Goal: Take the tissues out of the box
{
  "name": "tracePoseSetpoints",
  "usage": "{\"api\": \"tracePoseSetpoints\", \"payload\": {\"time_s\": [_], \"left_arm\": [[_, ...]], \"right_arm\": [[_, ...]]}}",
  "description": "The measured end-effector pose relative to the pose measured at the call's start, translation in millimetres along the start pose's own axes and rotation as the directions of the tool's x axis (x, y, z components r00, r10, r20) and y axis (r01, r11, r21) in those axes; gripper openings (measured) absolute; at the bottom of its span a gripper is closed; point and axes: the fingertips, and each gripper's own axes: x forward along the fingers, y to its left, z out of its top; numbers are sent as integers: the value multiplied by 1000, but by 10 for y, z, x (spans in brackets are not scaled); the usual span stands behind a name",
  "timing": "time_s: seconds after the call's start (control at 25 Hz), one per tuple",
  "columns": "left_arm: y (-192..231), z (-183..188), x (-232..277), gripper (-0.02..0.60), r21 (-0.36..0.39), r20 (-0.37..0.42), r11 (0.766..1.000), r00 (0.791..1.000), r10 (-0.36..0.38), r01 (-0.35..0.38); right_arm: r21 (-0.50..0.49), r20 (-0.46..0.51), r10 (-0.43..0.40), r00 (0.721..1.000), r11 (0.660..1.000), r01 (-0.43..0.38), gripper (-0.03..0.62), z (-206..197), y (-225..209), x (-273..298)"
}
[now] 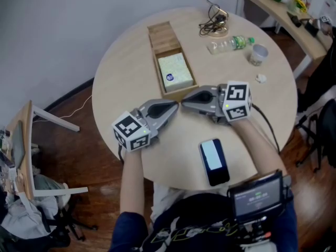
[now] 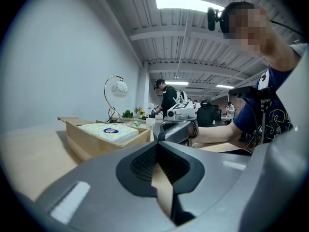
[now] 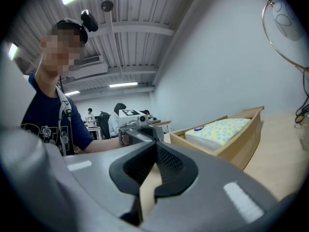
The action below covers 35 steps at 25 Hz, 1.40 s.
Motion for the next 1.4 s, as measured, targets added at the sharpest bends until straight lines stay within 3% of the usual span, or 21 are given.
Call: {"api": "tracePoseSetpoints", "payload": {"time_s": [1.4], "left_arm": [[-79,11,22,5,8,0,999,999,-45,45]], "right_arm": [[-58,-24,13,1000,998,-15,1,-28,64,21]]}}
